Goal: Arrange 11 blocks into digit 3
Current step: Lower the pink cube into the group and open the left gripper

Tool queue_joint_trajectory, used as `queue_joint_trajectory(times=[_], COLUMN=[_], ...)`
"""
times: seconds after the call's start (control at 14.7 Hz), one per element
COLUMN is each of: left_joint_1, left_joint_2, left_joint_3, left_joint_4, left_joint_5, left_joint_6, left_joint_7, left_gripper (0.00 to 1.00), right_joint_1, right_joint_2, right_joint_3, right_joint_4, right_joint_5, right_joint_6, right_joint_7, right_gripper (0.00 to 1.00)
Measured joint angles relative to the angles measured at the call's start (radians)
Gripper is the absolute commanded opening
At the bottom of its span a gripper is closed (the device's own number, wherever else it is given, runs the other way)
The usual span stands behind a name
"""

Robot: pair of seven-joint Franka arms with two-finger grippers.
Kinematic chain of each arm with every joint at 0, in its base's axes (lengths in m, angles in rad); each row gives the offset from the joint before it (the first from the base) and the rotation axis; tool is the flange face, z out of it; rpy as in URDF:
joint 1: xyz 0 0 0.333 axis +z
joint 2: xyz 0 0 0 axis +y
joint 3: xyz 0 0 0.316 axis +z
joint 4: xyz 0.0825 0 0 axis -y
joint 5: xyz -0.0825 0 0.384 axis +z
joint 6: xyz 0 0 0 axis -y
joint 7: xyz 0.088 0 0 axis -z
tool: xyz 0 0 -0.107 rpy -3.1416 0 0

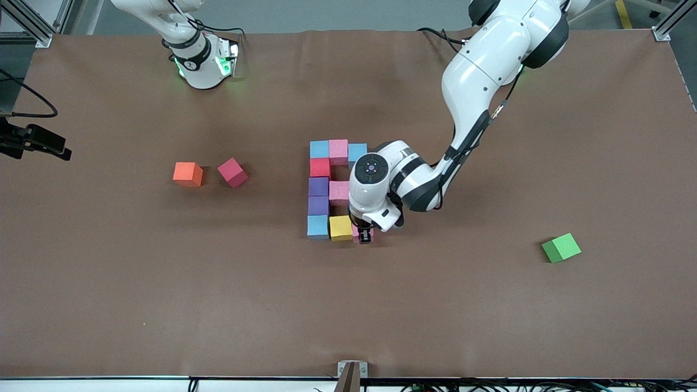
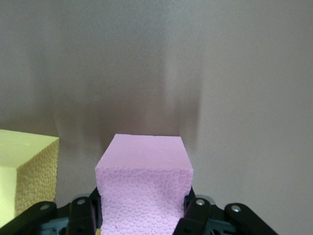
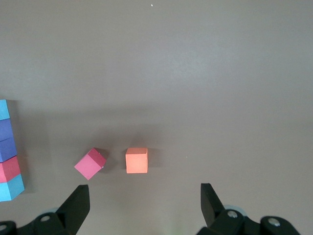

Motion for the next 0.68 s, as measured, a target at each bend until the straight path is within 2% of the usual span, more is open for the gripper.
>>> queue_joint_trajectory(times=[0.2,0.27,0.34,0.41,0.68], left_joint_1=[-0.004,-0.005,-0.005,-0.006,-0.005], left_joint_2=[0.003,0.004,0.005,0.005,0.011], left_joint_3=[0.000,0.000,0.000,0.000,-0.001], left_joint_4=[0.000,0.000,0.000,0.000,0.000], left_joint_5=[-0.001,-0.002,-0.003,-0.003,-0.010], left_joint_6=[0.019,0.025,0.029,0.031,0.054], left_joint_7=[0.000,0.000,0.000,0.000,0.000], left_gripper=[0.30,0.38,0.65,1.00,1.00], right_joint_1=[0.000,-0.001,-0.002,-0.003,-0.005], right_joint_2=[-0.045,-0.051,-0.055,-0.057,-0.073], right_joint_3=[-0.001,-0.002,-0.003,-0.004,-0.004], right_joint_4=[-0.065,-0.072,-0.073,-0.073,-0.073], right_joint_5=[-0.002,-0.003,-0.003,-0.003,-0.003], right_joint_6=[0.030,0.030,0.028,0.024,-0.002], right_joint_7=[0.000,0.000,0.000,0.000,0.000], right_gripper=[1.00,1.00,1.00,1.00,1.00])
